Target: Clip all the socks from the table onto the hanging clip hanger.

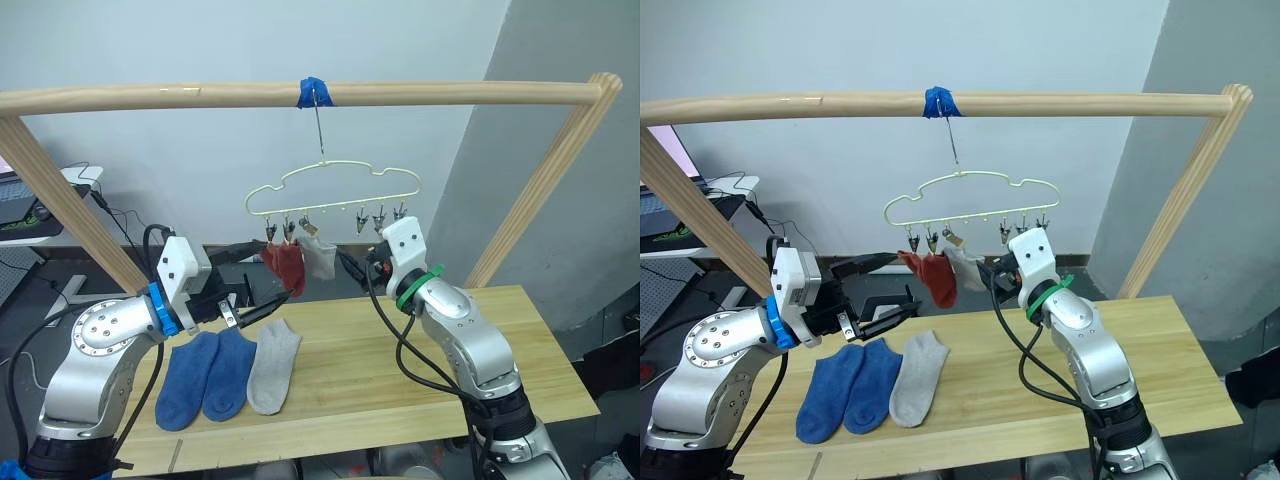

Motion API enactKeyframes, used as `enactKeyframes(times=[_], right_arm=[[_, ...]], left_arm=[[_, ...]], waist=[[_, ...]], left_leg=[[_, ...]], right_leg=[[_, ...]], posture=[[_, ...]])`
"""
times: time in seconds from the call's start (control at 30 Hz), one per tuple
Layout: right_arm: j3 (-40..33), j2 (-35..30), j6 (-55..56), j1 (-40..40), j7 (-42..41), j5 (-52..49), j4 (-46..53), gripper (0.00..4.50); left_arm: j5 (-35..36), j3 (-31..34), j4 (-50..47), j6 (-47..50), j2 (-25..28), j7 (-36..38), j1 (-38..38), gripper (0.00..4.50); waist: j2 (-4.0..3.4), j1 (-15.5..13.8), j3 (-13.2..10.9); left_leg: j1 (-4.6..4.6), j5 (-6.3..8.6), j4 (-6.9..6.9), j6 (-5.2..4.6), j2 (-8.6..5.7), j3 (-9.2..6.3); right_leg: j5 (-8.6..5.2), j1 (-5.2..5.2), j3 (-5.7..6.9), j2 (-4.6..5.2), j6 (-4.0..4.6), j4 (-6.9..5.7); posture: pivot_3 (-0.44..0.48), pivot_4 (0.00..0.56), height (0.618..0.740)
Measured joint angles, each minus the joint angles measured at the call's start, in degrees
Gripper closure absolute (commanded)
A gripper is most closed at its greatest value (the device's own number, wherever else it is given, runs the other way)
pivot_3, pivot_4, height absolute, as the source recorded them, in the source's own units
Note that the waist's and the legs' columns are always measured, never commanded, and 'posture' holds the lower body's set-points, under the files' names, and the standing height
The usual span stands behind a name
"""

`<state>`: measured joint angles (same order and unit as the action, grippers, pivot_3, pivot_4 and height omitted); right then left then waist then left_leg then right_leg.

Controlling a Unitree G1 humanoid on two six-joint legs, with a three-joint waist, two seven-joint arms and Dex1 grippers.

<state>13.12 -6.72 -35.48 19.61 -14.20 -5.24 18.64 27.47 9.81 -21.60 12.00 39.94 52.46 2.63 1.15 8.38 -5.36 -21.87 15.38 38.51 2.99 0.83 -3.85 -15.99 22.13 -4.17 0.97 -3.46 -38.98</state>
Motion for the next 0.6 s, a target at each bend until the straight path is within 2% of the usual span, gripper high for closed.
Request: enactKeyframes(times=[0.2,0.33,0.43,0.53,0.6], right_arm=[[-0.19,2.88,-1.41,1.56,3.15,0.75,-0.07,0.03],[-0.51,3.80,-3.32,3.27,4.32,1.21,-0.09,0.03],[-0.75,4.54,-4.65,4.06,5.04,1.37,-0.11,0.67],[-0.65,5.49,-5.37,4.33,5.77,1.70,-0.38,1.67],[-0.62,5.69,-5.69,4.43,6.20,1.85,-0.41,1.67]], left_arm=[[0.51,0.93,1.79,0.04,0.12,0.61,0.64,0.00],[0.52,1.01,4.40,0.07,0.52,1.13,3.60,0.00],[0.52,1.07,6.47,0.10,0.98,2.08,6.07,0.00],[0.52,1.07,8.11,0.23,1.17,2.23,8.50,0.00],[0.51,0.99,8.65,0.25,1.17,2.57,9.21,0.00]], waist=[[-0.38,0.01,-1.44],[-0.42,0.01,-3.36],[-0.44,0.04,-4.63],[-0.39,0.06,-6.18],[-0.37,0.04,-7.00]], left_leg=[[0.17,-0.08,-0.40,-0.12,0.01,0.00],[0.14,-0.13,-0.44,-0.21,0.04,-0.06],[0.06,-0.13,-0.53,-0.22,0.06,-0.07],[-0.05,-0.12,-0.58,-0.22,0.07,-0.08],[-0.09,-0.12,-0.61,-0.22,0.07,-0.14]], right_leg=[[-0.10,0.06,-0.04,-0.04,0.02,0.00],[-0.09,0.13,-0.02,-0.11,0.10,-0.02],[0.01,0.21,0.00,-0.10,0.28,0.00],[0.01,0.30,0.02,-0.07,0.29,0.02],[0.01,0.33,0.02,-0.03,0.30,0.04]], posture=[[-0.161,0.165,0.740],[-0.169,0.196,0.740],[-0.177,0.227,0.740],[-0.179,0.245,0.740],[-0.178,0.257,0.740]])
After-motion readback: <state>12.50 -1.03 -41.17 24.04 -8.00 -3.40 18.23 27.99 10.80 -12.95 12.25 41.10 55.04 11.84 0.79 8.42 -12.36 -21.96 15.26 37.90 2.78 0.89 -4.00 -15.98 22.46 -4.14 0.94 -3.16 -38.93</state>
